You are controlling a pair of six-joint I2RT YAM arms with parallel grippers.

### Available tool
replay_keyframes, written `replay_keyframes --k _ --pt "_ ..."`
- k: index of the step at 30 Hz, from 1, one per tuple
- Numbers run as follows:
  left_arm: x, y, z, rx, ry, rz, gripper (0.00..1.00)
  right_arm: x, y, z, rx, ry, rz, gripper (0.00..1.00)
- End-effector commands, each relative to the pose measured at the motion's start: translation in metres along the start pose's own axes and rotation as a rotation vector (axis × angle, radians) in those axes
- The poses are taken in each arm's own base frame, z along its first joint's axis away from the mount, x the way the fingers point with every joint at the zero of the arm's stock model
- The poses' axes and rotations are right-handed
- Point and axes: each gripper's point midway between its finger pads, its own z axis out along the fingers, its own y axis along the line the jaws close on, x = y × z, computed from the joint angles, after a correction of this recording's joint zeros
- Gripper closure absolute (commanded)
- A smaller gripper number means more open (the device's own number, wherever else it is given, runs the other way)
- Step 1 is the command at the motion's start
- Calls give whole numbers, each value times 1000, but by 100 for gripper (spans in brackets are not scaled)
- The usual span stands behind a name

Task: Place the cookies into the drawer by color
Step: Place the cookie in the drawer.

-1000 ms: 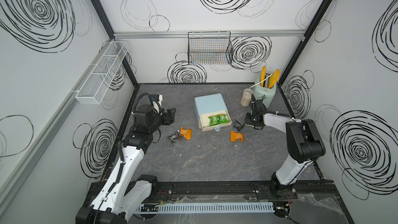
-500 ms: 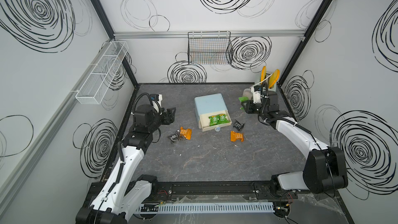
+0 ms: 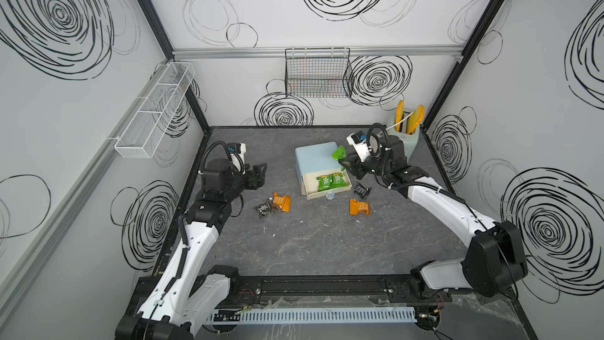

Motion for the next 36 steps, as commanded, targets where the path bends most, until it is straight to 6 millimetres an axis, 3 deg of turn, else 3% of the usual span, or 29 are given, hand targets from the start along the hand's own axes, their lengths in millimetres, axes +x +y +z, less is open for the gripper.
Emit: replay_keyframes --k 1,10,17,36 --pt "-9 -1 -3 14 -45 -7 28 -3 24 1 -99 6 -183 76" --pt "-9 1 -2 21 -44 -18 27 26 59 22 -215 160 -371 76" --pt "-9 3 -1 21 -44 -23 28 42 73 33 -253 233 -438 76" --pt "-10 4 -1 23 -44 -31 27 55 75 51 -250 362 -540 73"
